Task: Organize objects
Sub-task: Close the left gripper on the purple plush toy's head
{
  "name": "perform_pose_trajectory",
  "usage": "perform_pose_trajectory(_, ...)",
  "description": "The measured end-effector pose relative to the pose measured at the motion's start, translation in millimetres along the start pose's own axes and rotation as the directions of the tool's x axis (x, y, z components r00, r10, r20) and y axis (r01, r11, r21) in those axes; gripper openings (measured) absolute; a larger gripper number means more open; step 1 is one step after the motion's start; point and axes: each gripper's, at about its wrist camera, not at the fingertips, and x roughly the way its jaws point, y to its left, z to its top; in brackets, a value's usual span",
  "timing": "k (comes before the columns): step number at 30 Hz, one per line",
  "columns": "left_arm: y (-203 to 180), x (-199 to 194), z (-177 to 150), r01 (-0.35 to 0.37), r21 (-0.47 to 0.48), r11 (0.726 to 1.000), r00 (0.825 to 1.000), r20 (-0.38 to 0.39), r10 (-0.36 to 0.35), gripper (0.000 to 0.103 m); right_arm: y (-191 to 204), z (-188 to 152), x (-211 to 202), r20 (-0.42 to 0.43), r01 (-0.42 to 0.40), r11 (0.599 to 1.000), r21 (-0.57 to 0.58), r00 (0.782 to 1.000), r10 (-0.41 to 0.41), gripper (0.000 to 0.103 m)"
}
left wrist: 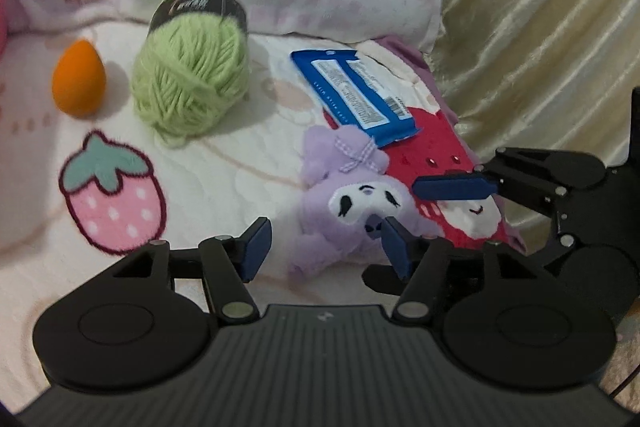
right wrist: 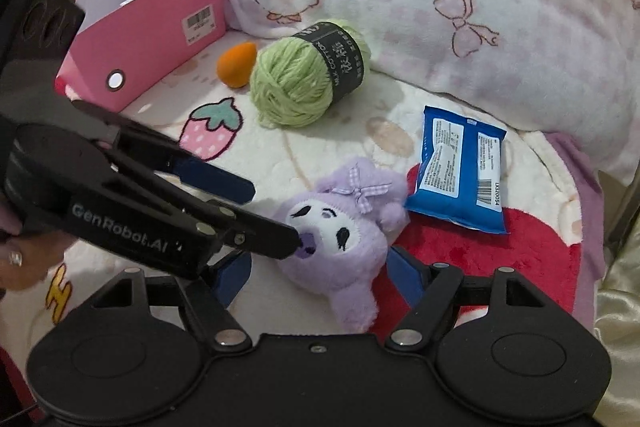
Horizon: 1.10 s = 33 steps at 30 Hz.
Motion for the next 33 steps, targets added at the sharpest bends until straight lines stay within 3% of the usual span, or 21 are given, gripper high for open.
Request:
perform_pose_trajectory(9,4,10,0,0.022,-0.044,0.999,1.0,0.018,-0.022,0.06,-2,0,23,-0.027,0.017,1.0,0.008,0.999,-0.017,0.077)
perform_pose_trajectory(14,17,13,-2,0.107,-0.176,0.979,0.994,0.004,-0.108,0.051,6,3,29,-0.037,0.021,0.999,0.029,0.999,-0.02,0.065)
perform_pose_trajectory(19,26,0,-1,0.082,-0.2,0.976,0.997,0.018,-0.08,0.047,21,7,31,-0.012,0.027,0.999,0.031,1.0,-0.026,0.062)
perform_pose_trajectory(25,23,-13,-1,0.002,-0.142,0.99,1.0,-0.012,-0.004,0.046,33,10,35,-0.005,-0.003,0.997,0.074,1.0,0.004,0.061)
perform_pose_trajectory(33,19,-28,-1,-0.012,-0.132,0.991,0.999,-0.034,0.008,0.044,37,12,26,-0.011,-0.036,0.992,0.121,0.999,0.037,0.061)
